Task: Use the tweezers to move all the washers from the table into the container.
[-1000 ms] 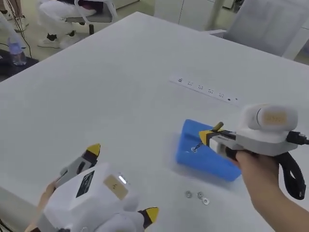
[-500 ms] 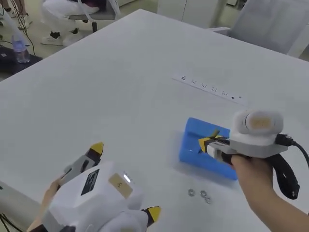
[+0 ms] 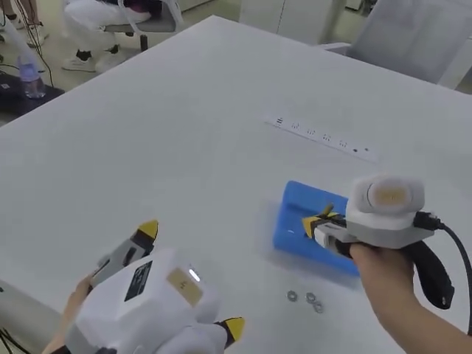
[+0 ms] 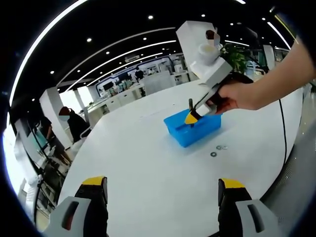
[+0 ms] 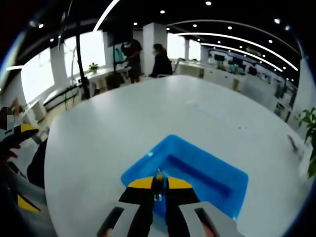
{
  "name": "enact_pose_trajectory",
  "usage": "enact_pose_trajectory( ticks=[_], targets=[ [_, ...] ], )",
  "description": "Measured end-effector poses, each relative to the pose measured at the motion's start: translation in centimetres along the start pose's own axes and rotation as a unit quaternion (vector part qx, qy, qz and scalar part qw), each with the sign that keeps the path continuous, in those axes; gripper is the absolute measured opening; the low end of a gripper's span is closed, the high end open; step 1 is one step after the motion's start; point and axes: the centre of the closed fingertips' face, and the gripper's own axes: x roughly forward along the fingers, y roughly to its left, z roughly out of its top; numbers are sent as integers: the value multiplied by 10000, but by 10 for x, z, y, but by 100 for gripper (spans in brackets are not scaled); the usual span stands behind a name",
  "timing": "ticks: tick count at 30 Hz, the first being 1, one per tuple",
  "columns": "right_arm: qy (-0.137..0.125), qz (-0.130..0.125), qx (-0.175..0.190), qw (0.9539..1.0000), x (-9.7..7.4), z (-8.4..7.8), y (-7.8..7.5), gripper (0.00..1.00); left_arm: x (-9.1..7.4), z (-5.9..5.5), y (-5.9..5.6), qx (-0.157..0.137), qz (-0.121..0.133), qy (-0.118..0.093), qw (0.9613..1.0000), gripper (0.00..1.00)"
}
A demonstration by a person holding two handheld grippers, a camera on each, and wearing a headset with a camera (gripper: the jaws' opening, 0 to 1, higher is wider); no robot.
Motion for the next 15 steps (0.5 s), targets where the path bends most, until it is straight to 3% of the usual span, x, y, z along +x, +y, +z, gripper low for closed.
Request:
enact_pose_trajectory(
  ticks=[5, 11, 15],
  targets=[
    [-150, -64, -71, 9998, -11, 9, -1, 4, -3, 6, 1, -103, 0, -160, 9998, 96],
    [-467, 28, -72, 9989, -35, 30, 6, 4, -2, 5, 1, -110, 2, -148, 9998, 96],
    [-638, 83, -81, 9979, -48, 34, 15, 4, -2, 4, 1, -96, 6, -122, 9999, 96]
  ],
)
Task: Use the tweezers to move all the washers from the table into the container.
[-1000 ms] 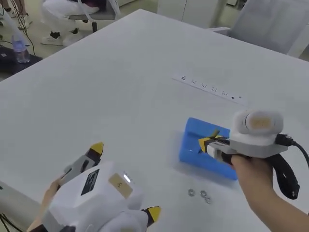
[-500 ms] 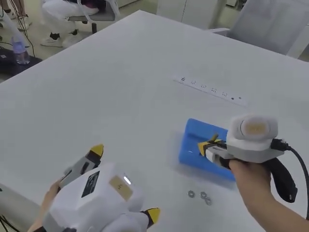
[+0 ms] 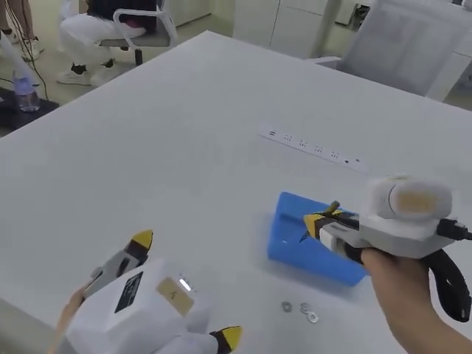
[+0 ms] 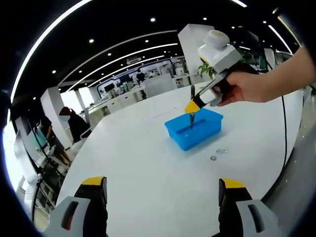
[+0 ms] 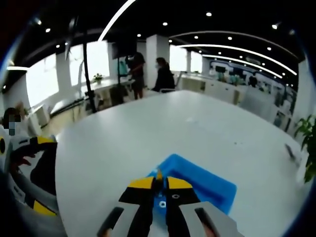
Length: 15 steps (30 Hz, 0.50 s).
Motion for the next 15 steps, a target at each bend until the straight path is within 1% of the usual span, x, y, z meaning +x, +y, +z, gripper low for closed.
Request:
enact_pose_trajectory(
  ticks=[1, 3, 5, 7, 9, 11, 15],
  targets=[
    [-64, 13, -1, 10000, -5, 1, 2, 4, 0, 0, 0, 9, 8, 5, 10000, 96],
    [-140, 48, 39, 9999, -12, 4, 11, 4, 0, 0, 1, 13, 28, -5, 10000, 96],
    [-186, 109, 89, 9997, -18, 3, 14, 4, -1, 1, 2, -17, 42, -37, 10000, 96],
    [-199, 146, 126, 9996, -23, -1, 21, 4, -1, 1, 2, -25, 43, -33, 10000, 96],
    [-184, 179, 195, 9995, -28, -6, 27, 4, -1, 1, 2, 1, 45, -15, 10000, 95],
    [-158, 204, 252, 9993, -27, -11, 34, 4, -1, 1, 1, 16, 43, -17, 10000, 95],
    [-36, 163, 351, 9992, -30, -28, 39, 4, -1, 0, 2, 28, 55, 15, 10000, 95]
  ],
)
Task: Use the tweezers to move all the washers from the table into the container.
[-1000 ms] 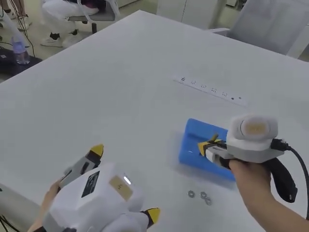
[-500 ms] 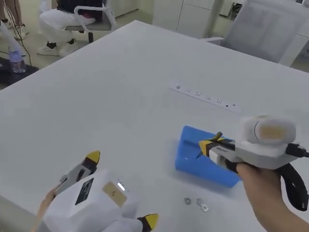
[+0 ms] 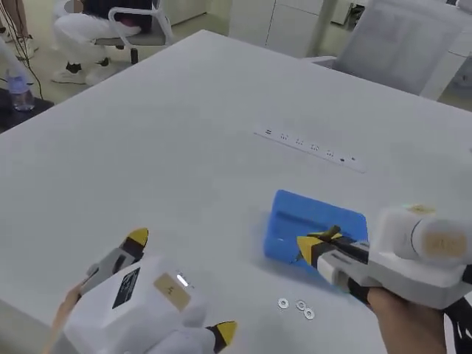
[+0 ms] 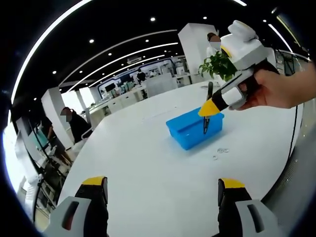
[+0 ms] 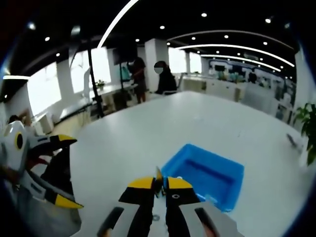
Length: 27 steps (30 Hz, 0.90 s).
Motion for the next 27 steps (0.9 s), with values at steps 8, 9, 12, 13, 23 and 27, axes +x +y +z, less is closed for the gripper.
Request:
enact_pose_trajectory(
  ticks=[8, 9, 12, 13, 23, 27],
  targets=[
    [306, -64, 211, 9993, 3, -30, -4, 4, 0, 0, 0, 2, -7, 17, 10000, 94],
    [326, -58, 238, 9992, 4, -32, -5, 4, 0, 0, 0, 8, -6, 17, 10000, 94],
    [420, -41, 294, 9987, 10, -40, -6, 4, 0, -1, 0, 32, -3, 46, 10000, 94],
    [451, -51, 277, 9986, 11, -43, -6, 4, 0, -1, 0, 32, -1, 45, 10000, 94],
    [454, -46, 376, 9982, 14, -45, -1, 5, 1, -2, 0, 55, 7, 70, 10000, 94],
    [479, -58, 390, 9981, 16, -47, -1, 4, 1, -3, 0, 60, -1, 86, 9999, 94]
  ],
)
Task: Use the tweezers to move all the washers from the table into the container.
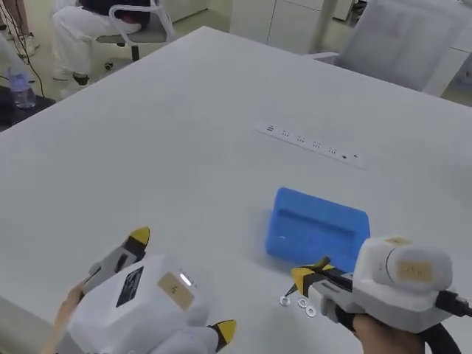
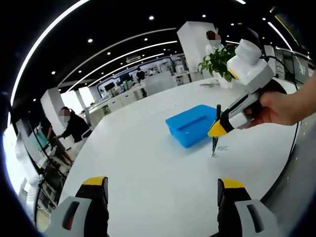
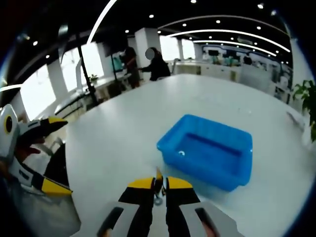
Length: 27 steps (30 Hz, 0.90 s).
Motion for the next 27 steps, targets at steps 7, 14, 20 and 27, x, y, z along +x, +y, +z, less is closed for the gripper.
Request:
enact_pose_trajectory(
  ticks=[7, 14, 20, 27],
  targets=[
    [57, -3, -84, 9999, -1, -6, -1, 4, 1, -1, 0, 14, -2, 30, 10000, 93],
    [67, -78, -214, 9997, -2, -6, -3, 4, 1, -3, 1, 10, 21, 67, 10000, 93],
    [52, -91, -213, 9997, -3, -6, -3, 4, 2, -3, 1, 25, 26, 90, 10000, 92],
    [35, -100, -193, 9998, 0, -4, -5, 4, 2, -4, 1, 23, 30, 92, 10000, 92]
  ],
)
